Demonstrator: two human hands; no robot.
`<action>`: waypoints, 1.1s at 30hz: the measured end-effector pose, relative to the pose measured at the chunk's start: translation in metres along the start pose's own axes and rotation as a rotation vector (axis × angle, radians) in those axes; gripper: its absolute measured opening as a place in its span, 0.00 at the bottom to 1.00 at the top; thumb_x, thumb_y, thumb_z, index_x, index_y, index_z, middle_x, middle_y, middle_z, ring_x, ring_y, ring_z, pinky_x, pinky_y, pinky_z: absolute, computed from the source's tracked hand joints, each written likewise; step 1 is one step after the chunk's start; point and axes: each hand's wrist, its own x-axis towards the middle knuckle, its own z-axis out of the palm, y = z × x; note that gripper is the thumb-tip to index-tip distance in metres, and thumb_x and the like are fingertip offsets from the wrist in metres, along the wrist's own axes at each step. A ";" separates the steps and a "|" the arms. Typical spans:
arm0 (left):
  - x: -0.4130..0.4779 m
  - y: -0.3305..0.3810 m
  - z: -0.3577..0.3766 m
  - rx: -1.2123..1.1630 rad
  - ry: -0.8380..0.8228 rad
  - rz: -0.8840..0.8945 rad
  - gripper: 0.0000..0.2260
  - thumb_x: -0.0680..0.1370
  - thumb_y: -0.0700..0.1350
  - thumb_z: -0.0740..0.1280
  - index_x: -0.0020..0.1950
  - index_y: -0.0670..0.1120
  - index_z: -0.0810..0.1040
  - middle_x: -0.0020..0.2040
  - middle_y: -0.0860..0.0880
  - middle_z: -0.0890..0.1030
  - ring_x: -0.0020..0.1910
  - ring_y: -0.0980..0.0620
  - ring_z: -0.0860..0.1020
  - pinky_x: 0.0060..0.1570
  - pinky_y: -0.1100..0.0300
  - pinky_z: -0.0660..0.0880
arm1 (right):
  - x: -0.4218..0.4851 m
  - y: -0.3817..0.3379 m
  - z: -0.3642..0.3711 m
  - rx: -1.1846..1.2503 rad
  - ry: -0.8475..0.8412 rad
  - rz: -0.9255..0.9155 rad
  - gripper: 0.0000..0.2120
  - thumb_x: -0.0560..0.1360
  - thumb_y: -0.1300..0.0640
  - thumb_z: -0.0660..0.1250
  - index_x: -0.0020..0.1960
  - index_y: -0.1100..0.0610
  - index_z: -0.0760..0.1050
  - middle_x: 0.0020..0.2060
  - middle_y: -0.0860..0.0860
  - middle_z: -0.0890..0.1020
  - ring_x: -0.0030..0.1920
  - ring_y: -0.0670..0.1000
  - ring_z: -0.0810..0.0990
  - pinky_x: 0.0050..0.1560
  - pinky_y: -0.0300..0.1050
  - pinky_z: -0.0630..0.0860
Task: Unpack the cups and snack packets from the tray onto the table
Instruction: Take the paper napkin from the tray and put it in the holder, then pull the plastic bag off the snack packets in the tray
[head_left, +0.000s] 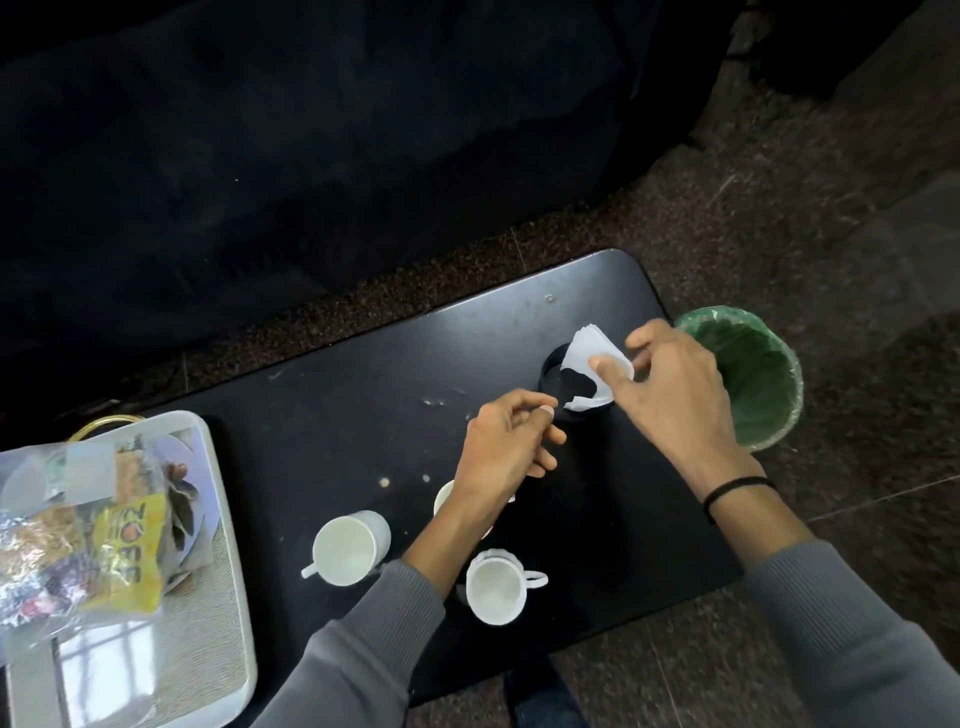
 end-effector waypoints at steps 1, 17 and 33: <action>-0.001 0.001 -0.001 -0.003 -0.001 0.002 0.08 0.83 0.43 0.64 0.57 0.48 0.83 0.38 0.50 0.86 0.29 0.53 0.79 0.33 0.60 0.80 | -0.003 -0.002 -0.002 0.006 0.010 0.004 0.20 0.75 0.42 0.71 0.60 0.55 0.75 0.49 0.53 0.81 0.51 0.56 0.80 0.48 0.53 0.78; -0.026 -0.010 -0.067 -0.048 0.068 0.040 0.08 0.83 0.44 0.64 0.57 0.48 0.83 0.39 0.50 0.87 0.29 0.55 0.80 0.33 0.61 0.80 | -0.067 -0.077 0.021 0.028 0.060 -0.170 0.12 0.76 0.48 0.72 0.53 0.51 0.73 0.33 0.45 0.75 0.36 0.51 0.78 0.35 0.44 0.69; -0.102 -0.106 -0.255 -0.212 0.371 -0.052 0.08 0.84 0.43 0.63 0.57 0.45 0.82 0.42 0.46 0.87 0.30 0.54 0.80 0.31 0.63 0.78 | -0.154 -0.241 0.151 -0.021 -0.291 -0.515 0.08 0.78 0.51 0.71 0.55 0.52 0.76 0.44 0.45 0.83 0.44 0.50 0.84 0.41 0.49 0.82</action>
